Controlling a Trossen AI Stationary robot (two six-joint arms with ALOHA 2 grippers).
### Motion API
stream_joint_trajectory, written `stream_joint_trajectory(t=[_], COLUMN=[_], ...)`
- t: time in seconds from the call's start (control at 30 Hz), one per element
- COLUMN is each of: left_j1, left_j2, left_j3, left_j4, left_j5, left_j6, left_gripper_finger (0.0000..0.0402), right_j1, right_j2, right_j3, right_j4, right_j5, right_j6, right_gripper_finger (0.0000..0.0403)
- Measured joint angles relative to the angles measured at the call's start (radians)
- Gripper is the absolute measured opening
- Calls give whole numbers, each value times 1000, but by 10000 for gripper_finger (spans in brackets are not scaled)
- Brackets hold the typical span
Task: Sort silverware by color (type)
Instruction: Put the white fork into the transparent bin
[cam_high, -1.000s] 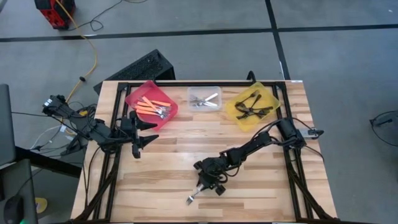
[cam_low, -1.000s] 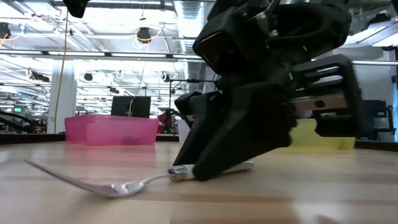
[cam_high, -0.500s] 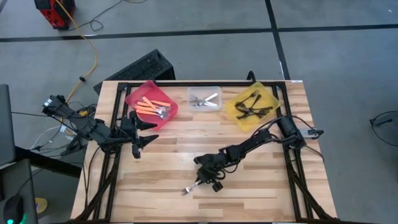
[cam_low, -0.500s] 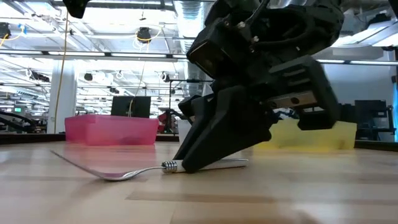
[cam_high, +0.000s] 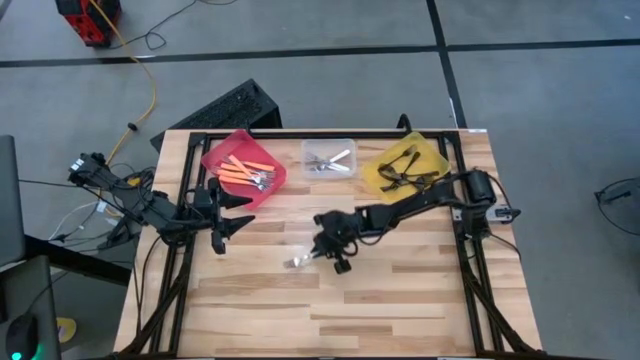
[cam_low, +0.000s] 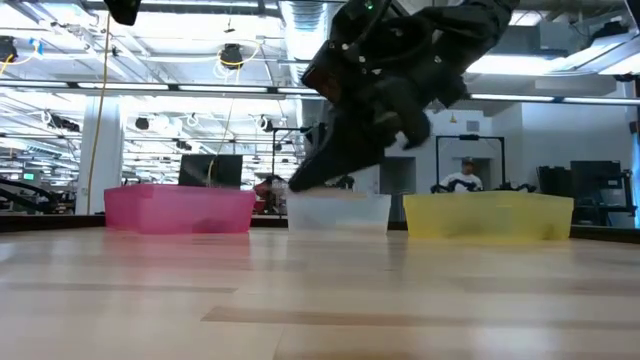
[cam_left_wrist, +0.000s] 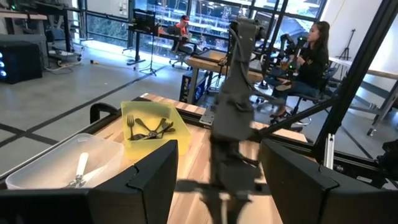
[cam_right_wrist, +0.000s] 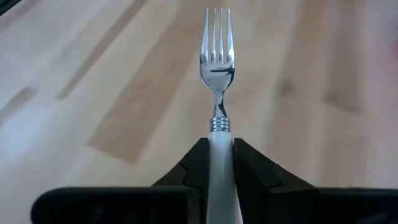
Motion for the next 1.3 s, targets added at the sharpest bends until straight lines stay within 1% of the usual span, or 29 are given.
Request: stream_joint_trajectory(t=[0.27,0.43,0.53,0.63,0.73,0.87,1.0,1.2,1.3], left_j1=[0,0,0,0,0,0,0,0,0], left_j2=[-5,-20,-26,-26,-26,-26,-26,-26,-26], left_j3=[0,0,0,0,0,0,0,0,0], left_j4=[3,4,3,-3,-16,-30,-38,-44,-44], left_j5=[-2,-40,-62,-69,-70,-71,-71,-71,-71], left_j6=[13,29,30,30,30,28,27,36,46], left_gripper_finger=[212,212,212,212,212,212,212,212,212], right_j1=[-100,-166,-209,-251,-293,-343,-396,-478,-516], right_j2=[-93,-149,-167,-171,-170,-170,-198,-237,-240], right_j3=[1,2,2,2,2,2,3,3,3], right_j4=[-28,-26,-29,-12,-8,-7,-18,-46,-45], right_j5=[31,64,113,183,214,212,149,135,101], right_j6=[24,24,24,28,43,39,7,-10,-10], right_gripper_finger=[75,75,75,75,75,80,76,77,77])
